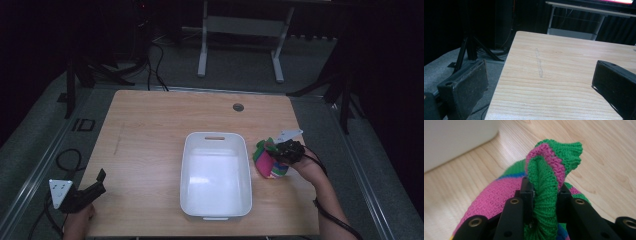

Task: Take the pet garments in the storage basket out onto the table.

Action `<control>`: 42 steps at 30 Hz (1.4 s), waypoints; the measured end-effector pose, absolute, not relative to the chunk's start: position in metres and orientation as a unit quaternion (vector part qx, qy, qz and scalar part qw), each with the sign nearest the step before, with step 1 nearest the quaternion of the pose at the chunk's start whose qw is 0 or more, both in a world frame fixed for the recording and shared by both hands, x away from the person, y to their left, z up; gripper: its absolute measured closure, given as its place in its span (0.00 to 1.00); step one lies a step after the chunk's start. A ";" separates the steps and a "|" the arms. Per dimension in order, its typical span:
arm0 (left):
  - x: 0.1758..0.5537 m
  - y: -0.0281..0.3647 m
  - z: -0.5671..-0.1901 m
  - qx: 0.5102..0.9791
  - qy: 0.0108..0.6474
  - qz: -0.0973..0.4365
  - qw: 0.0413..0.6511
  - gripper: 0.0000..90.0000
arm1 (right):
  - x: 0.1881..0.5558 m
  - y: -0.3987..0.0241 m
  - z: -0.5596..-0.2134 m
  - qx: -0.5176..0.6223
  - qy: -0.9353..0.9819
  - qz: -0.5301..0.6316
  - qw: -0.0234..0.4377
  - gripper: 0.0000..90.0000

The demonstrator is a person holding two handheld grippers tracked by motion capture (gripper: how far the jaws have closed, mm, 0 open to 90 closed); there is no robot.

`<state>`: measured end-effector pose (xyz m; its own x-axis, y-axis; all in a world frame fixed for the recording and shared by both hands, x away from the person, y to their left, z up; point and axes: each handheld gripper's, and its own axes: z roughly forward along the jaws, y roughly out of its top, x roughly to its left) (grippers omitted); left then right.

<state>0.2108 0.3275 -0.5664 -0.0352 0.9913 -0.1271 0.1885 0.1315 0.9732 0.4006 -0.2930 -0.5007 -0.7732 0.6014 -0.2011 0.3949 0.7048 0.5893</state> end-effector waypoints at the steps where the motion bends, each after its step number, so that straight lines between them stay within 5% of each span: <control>1: 0.211 0.327 -0.566 0.506 0.583 0.422 0.476 0.01 | 0.401 -0.293 -0.503 0.279 0.902 0.265 0.194 0.82; 14: 0.211 0.327 -0.566 0.507 0.581 0.422 0.476 0.01 | 0.405 -0.285 -0.539 0.305 0.898 0.267 0.171 0.80; 27: 0.211 0.327 -0.566 0.506 0.582 0.423 0.476 0.01 | 0.392 -0.286 -0.501 0.288 0.898 0.277 0.185 0.33; 35: 0.211 0.327 -0.566 0.506 0.583 0.423 0.475 0.01 | 0.382 -0.300 -0.476 0.295 0.876 0.337 0.177 0.15; 42: 0.211 0.327 -0.566 0.506 0.583 0.423 0.475 0.01 | 0.371 -0.327 -0.468 0.331 0.845 0.370 0.199 0.15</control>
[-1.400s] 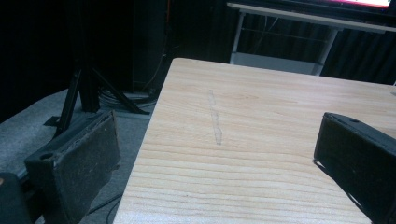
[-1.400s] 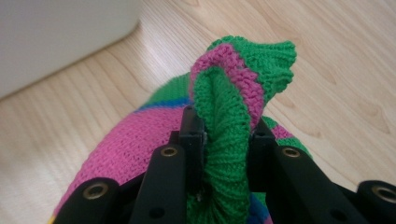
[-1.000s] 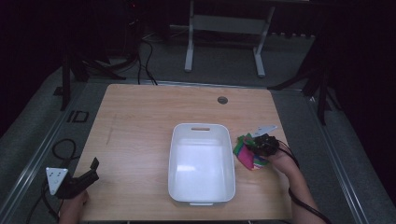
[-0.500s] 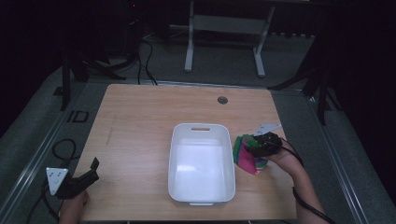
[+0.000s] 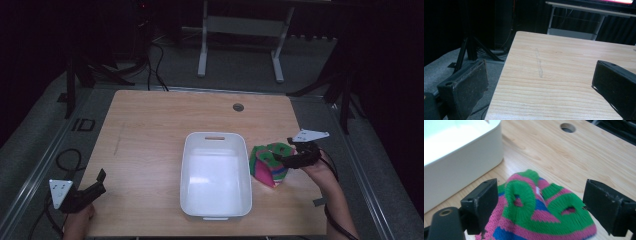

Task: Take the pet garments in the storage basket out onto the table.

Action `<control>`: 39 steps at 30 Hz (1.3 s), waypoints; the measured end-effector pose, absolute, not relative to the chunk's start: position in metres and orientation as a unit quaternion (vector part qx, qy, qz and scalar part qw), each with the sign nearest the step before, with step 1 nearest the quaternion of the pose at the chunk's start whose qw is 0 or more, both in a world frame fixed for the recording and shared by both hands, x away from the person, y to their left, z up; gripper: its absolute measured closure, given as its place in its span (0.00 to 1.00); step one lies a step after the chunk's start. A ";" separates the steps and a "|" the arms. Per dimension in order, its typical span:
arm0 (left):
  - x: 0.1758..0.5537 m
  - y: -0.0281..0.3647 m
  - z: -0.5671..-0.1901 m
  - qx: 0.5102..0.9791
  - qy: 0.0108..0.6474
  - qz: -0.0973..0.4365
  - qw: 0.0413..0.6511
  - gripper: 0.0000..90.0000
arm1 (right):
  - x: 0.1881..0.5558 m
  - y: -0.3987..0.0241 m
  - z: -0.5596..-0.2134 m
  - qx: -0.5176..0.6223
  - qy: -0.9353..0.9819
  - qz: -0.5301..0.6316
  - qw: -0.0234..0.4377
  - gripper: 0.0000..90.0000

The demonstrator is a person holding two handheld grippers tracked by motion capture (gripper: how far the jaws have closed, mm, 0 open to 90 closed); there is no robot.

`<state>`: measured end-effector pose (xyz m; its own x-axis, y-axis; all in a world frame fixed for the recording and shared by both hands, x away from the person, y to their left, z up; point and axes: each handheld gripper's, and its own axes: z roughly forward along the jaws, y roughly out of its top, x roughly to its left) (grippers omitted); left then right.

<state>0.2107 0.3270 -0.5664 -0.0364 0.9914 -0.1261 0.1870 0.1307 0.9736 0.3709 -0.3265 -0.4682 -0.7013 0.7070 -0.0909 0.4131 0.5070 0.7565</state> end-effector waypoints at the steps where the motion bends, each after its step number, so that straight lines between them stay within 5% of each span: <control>1: 0.211 0.327 -0.566 0.506 0.582 0.423 0.475 0.01 | 0.368 -0.331 -0.468 0.340 0.839 0.371 0.206 0.15; 23: 0.210 0.327 -0.566 0.506 0.582 0.425 0.475 0.01 | 0.313 -0.398 -0.525 0.485 0.709 0.427 0.283 0.15; 39: 0.210 0.326 -0.567 0.508 0.580 0.427 0.472 0.01 | 0.271 -0.406 -0.554 0.522 0.658 0.429 0.332 0.15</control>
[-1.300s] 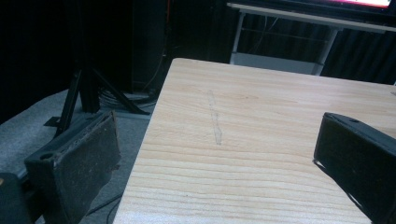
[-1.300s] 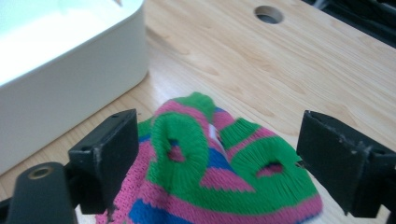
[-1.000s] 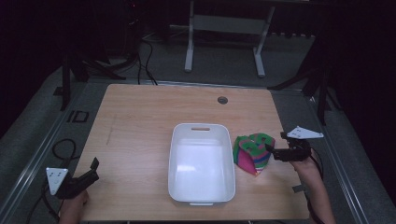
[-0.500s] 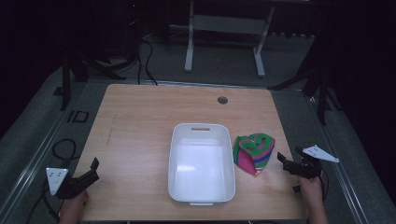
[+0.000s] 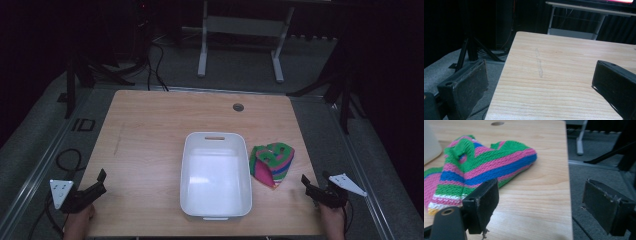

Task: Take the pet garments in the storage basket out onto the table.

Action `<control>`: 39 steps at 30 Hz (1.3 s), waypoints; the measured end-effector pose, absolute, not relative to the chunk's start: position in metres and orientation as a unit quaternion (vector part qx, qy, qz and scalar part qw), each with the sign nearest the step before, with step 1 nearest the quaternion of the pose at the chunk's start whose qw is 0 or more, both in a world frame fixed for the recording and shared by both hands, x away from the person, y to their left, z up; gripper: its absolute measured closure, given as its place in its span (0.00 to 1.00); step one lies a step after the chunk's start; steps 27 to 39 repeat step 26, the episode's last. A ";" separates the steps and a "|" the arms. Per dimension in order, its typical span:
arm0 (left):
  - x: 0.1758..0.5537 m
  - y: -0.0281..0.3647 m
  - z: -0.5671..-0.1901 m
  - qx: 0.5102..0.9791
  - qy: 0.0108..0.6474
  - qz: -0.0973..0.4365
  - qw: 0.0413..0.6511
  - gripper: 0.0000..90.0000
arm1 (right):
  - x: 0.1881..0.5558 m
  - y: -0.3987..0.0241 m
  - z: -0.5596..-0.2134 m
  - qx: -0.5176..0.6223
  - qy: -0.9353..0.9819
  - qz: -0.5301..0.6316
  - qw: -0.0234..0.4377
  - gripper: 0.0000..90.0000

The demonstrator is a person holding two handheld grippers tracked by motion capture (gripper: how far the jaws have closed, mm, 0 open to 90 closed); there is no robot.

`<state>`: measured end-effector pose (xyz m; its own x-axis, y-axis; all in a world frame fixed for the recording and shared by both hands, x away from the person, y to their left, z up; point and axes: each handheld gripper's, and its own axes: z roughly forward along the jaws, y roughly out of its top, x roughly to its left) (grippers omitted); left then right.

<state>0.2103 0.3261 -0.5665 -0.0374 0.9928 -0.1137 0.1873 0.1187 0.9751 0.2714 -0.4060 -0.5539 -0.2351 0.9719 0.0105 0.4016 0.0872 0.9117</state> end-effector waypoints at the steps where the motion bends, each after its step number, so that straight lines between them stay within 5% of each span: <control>1: 0.210 0.326 -0.567 0.509 0.580 0.427 0.472 0.01 | 0.270 -0.407 -0.554 0.525 0.651 0.433 0.337 0.15; 39: 0.210 0.326 -0.567 0.509 0.579 0.428 0.472 0.01 | 0.267 -0.412 -0.556 0.550 0.616 0.439 0.355 0.15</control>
